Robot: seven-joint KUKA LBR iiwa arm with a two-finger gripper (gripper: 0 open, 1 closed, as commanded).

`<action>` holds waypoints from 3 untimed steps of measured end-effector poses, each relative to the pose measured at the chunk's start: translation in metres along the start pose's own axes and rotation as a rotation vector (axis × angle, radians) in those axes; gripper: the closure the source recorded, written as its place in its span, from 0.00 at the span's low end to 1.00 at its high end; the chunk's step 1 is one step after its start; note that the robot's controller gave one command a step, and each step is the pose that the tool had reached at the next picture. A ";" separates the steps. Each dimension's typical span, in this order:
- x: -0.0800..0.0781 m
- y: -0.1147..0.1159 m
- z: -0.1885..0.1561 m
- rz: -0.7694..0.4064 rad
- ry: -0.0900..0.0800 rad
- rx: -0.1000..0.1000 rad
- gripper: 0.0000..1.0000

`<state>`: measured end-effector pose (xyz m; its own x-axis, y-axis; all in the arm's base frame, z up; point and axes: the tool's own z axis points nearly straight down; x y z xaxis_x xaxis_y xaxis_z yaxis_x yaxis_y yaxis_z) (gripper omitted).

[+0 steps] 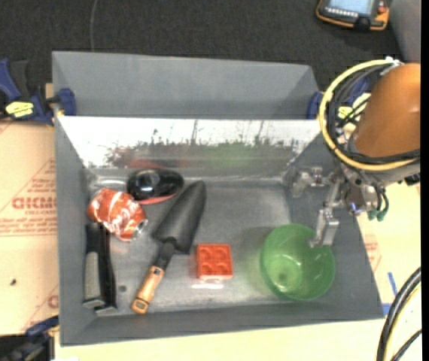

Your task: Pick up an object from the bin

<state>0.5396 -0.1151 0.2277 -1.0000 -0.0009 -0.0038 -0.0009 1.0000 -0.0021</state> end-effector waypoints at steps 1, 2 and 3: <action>-0.027 -0.036 0.130 -0.228 -0.002 0.002 0.00; -0.021 -0.037 0.065 -0.239 -0.014 0.005 0.00; -0.030 -0.014 0.127 -0.155 -0.004 0.001 0.00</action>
Offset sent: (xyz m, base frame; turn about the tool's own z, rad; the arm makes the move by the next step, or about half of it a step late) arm 0.0188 -0.0352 -0.0677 -0.2387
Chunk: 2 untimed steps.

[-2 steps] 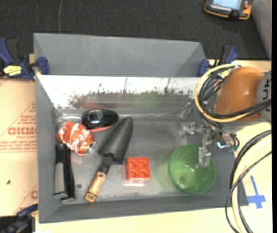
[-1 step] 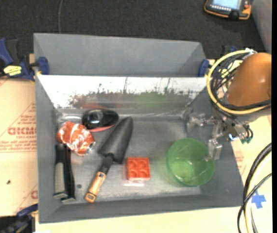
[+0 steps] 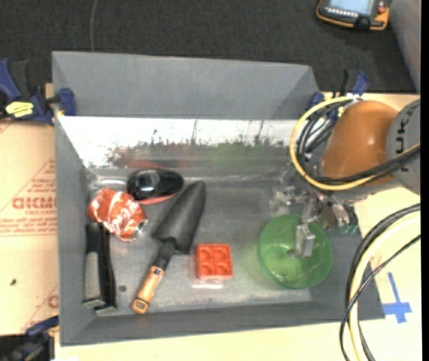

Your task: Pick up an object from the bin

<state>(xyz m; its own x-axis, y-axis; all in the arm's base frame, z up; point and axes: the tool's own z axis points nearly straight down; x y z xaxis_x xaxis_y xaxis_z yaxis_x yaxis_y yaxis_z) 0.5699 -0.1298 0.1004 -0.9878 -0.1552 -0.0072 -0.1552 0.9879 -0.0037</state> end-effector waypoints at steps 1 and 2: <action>-0.013 -0.014 0.028 -0.295 -0.015 0.011 0.00; -0.014 0.016 0.025 -0.451 -0.008 0.004 1.00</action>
Offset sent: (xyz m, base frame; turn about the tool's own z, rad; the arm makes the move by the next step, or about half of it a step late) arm 0.0083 0.0176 -0.0304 -0.4569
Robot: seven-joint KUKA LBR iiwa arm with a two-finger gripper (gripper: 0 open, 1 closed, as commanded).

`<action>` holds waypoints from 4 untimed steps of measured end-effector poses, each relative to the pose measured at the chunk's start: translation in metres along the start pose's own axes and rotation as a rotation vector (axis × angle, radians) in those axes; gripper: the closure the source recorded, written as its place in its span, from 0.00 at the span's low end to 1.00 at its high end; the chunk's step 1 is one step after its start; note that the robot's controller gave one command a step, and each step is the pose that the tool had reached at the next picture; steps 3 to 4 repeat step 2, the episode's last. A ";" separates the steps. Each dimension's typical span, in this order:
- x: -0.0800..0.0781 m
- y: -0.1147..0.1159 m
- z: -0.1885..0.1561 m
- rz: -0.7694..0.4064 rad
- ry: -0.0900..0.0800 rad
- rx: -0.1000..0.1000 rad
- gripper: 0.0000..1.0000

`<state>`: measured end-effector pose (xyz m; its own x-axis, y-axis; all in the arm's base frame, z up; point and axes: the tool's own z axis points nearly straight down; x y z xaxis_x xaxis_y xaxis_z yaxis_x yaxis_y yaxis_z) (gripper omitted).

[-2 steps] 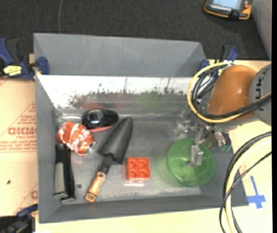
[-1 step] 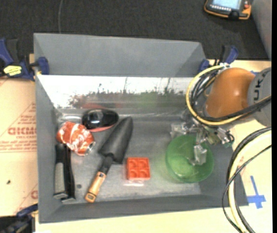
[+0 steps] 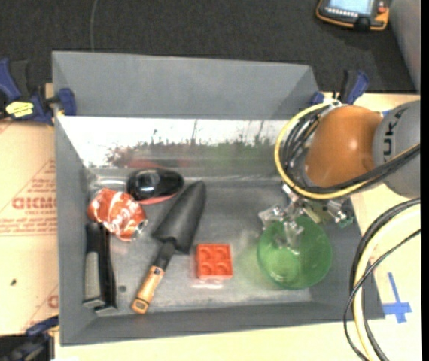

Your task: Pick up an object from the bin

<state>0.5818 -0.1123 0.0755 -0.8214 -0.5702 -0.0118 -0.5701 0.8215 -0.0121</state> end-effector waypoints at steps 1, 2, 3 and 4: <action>0.000 0.000 0.000 0.000 0.000 0.000 1.00; 0.002 0.002 -0.034 0.001 0.005 -0.005 1.00; 0.002 0.002 -0.034 0.001 0.005 -0.005 1.00; 0.002 0.002 -0.034 0.001 0.005 -0.005 1.00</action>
Offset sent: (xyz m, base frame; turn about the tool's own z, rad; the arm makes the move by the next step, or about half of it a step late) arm 0.0001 0.0002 0.0958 0.0000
